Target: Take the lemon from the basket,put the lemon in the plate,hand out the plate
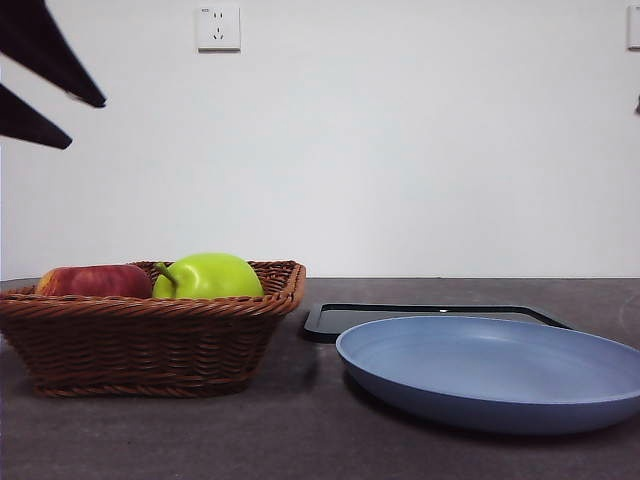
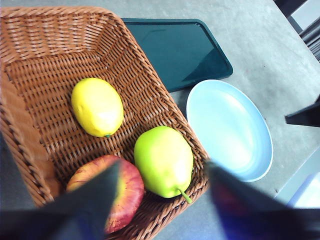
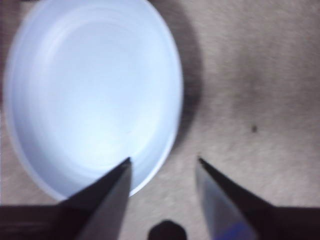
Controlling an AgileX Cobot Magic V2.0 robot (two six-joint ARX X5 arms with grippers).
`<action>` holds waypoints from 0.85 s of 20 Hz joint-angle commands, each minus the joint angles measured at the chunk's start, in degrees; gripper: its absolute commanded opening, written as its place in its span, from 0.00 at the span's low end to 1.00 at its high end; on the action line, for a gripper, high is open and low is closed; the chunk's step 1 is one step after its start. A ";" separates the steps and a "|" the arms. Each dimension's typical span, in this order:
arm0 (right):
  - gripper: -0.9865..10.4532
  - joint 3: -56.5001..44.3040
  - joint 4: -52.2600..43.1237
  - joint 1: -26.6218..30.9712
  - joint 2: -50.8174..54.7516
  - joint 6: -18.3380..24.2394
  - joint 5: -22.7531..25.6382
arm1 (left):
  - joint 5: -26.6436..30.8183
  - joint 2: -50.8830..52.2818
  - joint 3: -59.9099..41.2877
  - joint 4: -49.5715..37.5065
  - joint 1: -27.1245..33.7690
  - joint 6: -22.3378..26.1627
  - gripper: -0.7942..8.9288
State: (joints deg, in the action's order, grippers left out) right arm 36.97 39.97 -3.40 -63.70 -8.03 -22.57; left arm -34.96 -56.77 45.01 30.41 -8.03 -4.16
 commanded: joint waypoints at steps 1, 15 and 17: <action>0.32 0.72 -2.64 -0.17 -2.49 0.57 0.37 | 1.01 -0.37 0.96 -0.13 -0.94 -0.74 0.50; 0.14 0.72 -14.47 -2.36 -16.98 -4.57 0.22 | 2.58 -0.39 0.96 -0.09 -2.54 -0.74 0.50; 0.09 0.72 -14.71 -2.36 -16.96 -4.57 0.22 | 3.43 -0.39 0.96 -0.09 -2.56 -0.74 0.50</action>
State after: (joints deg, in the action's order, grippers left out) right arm 36.97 25.65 -5.63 -79.94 -12.27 -22.48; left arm -31.70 -56.77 45.01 30.48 -10.31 -4.58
